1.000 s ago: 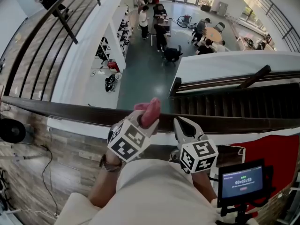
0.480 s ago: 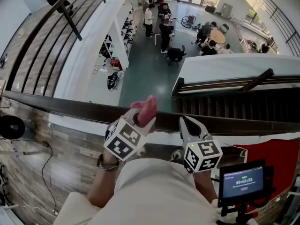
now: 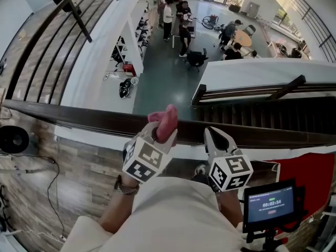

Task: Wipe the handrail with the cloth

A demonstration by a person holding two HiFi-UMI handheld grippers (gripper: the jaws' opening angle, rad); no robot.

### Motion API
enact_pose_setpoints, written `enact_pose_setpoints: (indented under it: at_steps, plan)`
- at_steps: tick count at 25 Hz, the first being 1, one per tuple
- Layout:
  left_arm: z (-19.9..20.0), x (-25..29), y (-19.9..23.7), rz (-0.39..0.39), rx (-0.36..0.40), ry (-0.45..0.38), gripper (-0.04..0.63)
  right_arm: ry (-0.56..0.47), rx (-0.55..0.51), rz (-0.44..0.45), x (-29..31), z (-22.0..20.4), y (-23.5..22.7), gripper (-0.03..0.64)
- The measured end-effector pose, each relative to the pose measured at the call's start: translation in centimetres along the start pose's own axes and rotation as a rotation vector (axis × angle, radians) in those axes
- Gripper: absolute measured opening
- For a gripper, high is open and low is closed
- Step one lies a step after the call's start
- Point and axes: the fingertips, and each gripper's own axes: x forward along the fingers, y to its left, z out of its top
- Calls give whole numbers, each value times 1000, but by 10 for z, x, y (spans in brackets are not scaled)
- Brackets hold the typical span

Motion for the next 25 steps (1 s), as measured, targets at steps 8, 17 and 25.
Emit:
enact_pose_setpoints:
  at_steps: [8,17,25]
  plan:
    - [-3,-5,0,46,37,-75,36,4,-13,-22,8,0,25,3]
    - [-13,-16,-3,203,169,-169,37,22,8,-13,1,-15,45,3]
    - [-19,-11,9,271,95,-187,35,25,-12,39,2,-14,38,3]
